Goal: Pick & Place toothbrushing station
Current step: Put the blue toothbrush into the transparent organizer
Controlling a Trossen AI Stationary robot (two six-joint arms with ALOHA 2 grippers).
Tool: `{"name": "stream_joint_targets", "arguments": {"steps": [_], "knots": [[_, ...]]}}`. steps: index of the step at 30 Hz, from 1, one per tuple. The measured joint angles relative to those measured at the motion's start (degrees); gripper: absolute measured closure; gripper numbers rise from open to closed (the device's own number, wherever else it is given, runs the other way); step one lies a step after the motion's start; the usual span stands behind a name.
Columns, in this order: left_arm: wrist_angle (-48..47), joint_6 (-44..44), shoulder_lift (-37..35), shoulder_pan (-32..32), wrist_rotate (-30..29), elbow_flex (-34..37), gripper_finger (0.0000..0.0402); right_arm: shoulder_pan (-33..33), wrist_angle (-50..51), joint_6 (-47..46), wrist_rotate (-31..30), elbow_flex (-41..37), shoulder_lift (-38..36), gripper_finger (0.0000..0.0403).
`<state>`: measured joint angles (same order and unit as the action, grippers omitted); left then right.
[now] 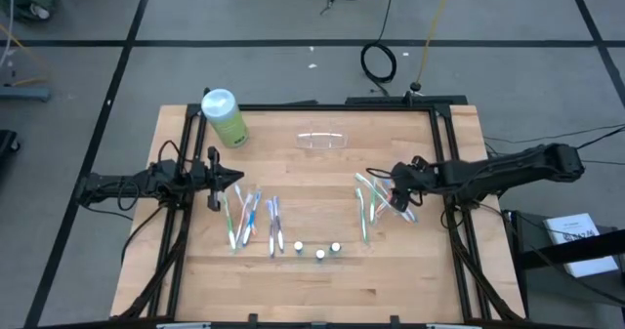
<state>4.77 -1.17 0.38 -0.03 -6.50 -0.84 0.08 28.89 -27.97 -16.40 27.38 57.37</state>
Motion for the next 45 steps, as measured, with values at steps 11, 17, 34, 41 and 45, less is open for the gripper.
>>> {"name": "stream_joint_targets", "arguments": {"steps": [11, 17, 34, 41, 45], "knots": [[-0.63, 1.70, 0.01, 0.01, -0.01, 0.00, 0.0376, -0.02, -4.95, 0.53, -0.04, -3.33, 0.52, 0.0191], [-0.68, 1.64, 0.01, 0.02, -0.01, 0.00, 0.0376, -0.02, -4.58, 0.77, -0.05, -3.33, 0.52, 0.0208], [-0.76, -0.59, 0.01, 0.00, -0.03, 0.00, 0.0376, -0.02, -5.46, -0.24, -0.01, -3.33, 0.52, 0.0372], [-1.47, -0.58, -0.02, 0.01, -0.03, 0.00, 0.0376, -0.02, -8.94, 0.03, -0.03, -3.33, 0.49, 0.0389], [-2.35, -1.97, -0.02, 0.00, -0.01, 0.00, 0.0376, -0.02, -10.72, 0.20, -0.03, -3.33, 0.05, 0.0396]]}}
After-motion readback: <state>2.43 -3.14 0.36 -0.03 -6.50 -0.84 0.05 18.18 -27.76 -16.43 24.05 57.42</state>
